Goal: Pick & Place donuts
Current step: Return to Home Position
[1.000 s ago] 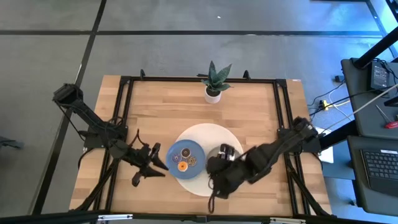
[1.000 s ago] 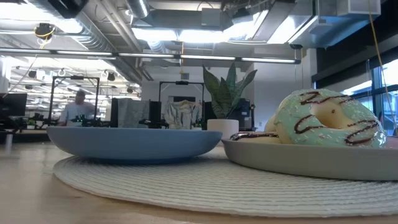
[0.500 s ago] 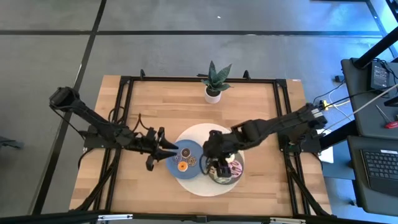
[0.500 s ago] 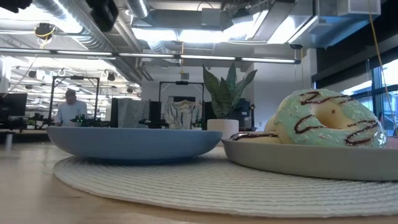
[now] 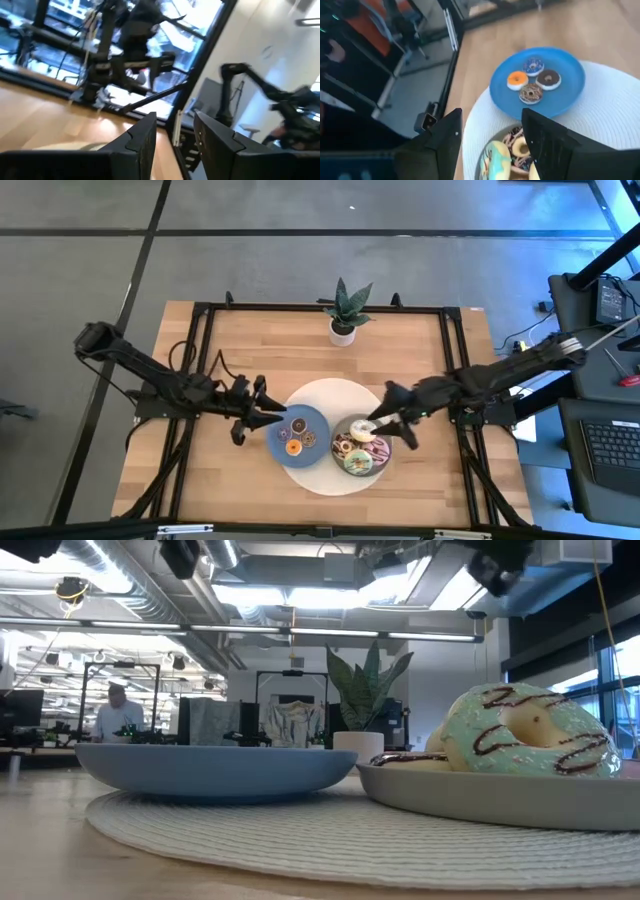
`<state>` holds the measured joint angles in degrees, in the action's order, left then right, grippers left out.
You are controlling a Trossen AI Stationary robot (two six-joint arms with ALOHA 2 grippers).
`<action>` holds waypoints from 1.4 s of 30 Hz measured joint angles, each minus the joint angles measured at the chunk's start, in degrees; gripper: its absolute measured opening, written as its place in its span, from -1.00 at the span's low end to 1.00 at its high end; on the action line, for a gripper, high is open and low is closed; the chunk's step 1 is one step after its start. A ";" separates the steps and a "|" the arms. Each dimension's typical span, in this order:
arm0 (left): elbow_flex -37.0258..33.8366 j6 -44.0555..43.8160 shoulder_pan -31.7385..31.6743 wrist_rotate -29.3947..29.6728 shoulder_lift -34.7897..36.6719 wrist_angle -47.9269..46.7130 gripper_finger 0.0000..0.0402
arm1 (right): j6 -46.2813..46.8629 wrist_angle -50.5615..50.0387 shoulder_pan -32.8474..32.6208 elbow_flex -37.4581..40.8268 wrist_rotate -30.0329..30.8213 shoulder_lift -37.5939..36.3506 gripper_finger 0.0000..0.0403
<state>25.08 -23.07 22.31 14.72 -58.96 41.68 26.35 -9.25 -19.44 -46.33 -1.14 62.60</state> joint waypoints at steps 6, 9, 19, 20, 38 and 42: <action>-6.11 0.75 -3.04 -1.33 2.76 7.54 -0.37 | 0.03 13.03 -1.65 13.59 4.93 -11.45 0.03; -11.01 0.76 -3.99 -1.35 3.29 15.97 -0.36 | -0.85 17.84 -1.64 19.41 5.08 -16.46 0.03; -20.93 -1.07 -6.23 -0.77 7.25 23.26 -0.36 | 1.10 23.35 -1.62 31.90 7.58 -31.45 0.03; -21.59 -1.61 -6.64 -0.89 7.80 23.24 -0.36 | 0.53 23.21 -1.62 32.80 7.58 -33.03 0.03; -24.61 -6.20 -19.40 -9.87 26.95 4.16 -0.37 | -2.04 13.17 2.20 40.18 7.73 -60.43 0.03; -24.61 -5.64 -22.02 -11.17 31.61 -1.00 -0.37 | -2.84 11.32 2.27 39.97 7.70 -62.55 0.03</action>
<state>0.47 -28.71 0.29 3.55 -27.35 40.68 23.51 2.07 -17.16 -6.36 6.56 0.05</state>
